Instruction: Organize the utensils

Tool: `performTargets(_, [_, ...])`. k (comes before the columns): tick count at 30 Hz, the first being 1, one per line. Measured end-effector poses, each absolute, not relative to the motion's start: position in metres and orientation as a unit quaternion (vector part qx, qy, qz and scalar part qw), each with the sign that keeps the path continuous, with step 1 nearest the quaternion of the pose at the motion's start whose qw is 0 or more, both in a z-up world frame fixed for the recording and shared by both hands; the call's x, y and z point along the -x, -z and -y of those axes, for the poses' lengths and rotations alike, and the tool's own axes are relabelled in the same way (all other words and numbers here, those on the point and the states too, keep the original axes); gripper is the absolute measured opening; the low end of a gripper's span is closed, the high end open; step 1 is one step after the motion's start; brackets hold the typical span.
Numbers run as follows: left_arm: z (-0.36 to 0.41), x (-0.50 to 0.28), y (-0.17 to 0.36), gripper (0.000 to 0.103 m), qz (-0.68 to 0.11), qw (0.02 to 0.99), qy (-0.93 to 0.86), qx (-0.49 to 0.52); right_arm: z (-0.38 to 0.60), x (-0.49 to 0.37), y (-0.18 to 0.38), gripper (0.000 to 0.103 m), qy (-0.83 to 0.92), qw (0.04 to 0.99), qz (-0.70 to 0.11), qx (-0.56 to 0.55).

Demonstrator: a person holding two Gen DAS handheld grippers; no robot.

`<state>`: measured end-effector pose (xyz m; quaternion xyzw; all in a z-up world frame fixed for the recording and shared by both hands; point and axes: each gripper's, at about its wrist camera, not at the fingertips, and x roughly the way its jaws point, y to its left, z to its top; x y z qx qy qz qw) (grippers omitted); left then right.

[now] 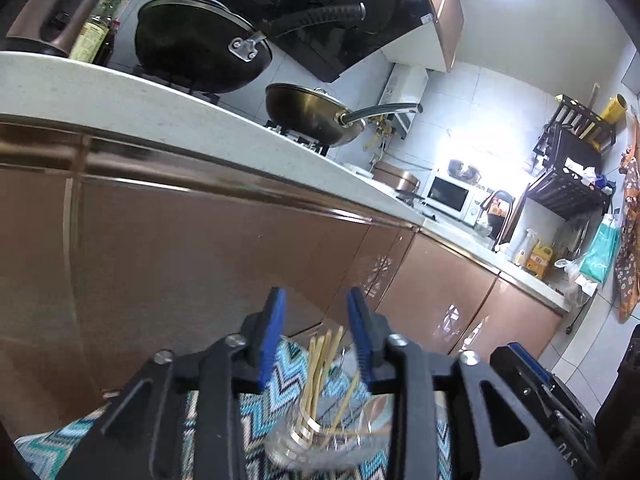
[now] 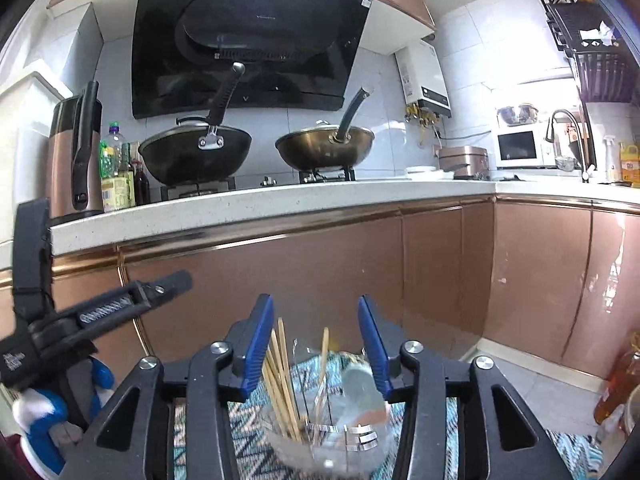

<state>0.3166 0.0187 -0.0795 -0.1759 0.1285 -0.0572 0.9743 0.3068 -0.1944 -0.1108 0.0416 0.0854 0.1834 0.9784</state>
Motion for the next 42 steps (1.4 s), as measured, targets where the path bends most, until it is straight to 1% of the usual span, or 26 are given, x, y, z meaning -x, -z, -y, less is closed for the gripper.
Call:
performTargets(4, [-0.021,-0.287,0.084,0.041,-0.152,0.974,0.042,0.163,0.199,-0.290,0.118,0.050,-0.172,0.978,-0.113,-0.043])
performTargets(7, [-0.024,-0.265,0.093,0.044,-0.173,0.972,0.033,0.156,0.200,-0.277,0.126,0.057,-0.165,0.976,-0.134,-0.039])
performTargets(10, [-0.026,-0.247,0.101,0.046,-0.187,0.971,0.026,0.150,0.199,-0.263,0.134,0.065,-0.159,0.975,-0.151,-0.034])
performTargets(12, [-0.027,-0.235,0.107,0.048,-0.194,0.970,0.020,0.143,0.198,-0.257,0.137,0.074,-0.156,0.974,-0.162,-0.030])
performTargets(14, [-0.028,-0.224,0.111,0.048,-0.200,0.970,0.013,0.136,0.196,-0.248,0.141,0.077,-0.152,0.973,-0.171,-0.025])
performTargets(17, [-0.028,-0.210,0.117,0.049,-0.207,0.971,0.000,0.123,0.193,-0.238,0.144,0.088,-0.146,0.973,-0.180,-0.014])
performTargets(21, [-0.032,-0.196,0.119,0.049,-0.211,0.970,-0.013,0.117,0.193,-0.226,0.146,0.095,-0.140,0.972,-0.189,-0.007])
performTargets(25, [-0.036,-0.180,0.120,0.049,-0.209,0.972,-0.026,0.107,0.197,-0.218,0.149,0.100,-0.132,0.971,-0.199,-0.009])
performTargets(27, [-0.037,-0.174,0.119,0.051,-0.209,0.972,-0.027,0.104,0.199,-0.214,0.152,0.103,-0.127,0.971,-0.204,-0.011])
performTargets(30, [-0.037,-0.167,0.115,0.057,-0.205,0.974,-0.029,0.095,0.203,-0.209,0.154,0.103,-0.121,0.970,-0.210,-0.015])
performTargets(36, [-0.032,-0.157,0.105,0.062,-0.199,0.976,-0.028,0.081,0.210,-0.198,0.153,0.103,-0.107,0.971,-0.212,-0.014])
performTargets(42, [-0.026,-0.145,0.095,0.064,-0.190,0.979,-0.025,0.061,0.219,-0.186,0.146,0.103,-0.095,0.974,-0.206,-0.016])
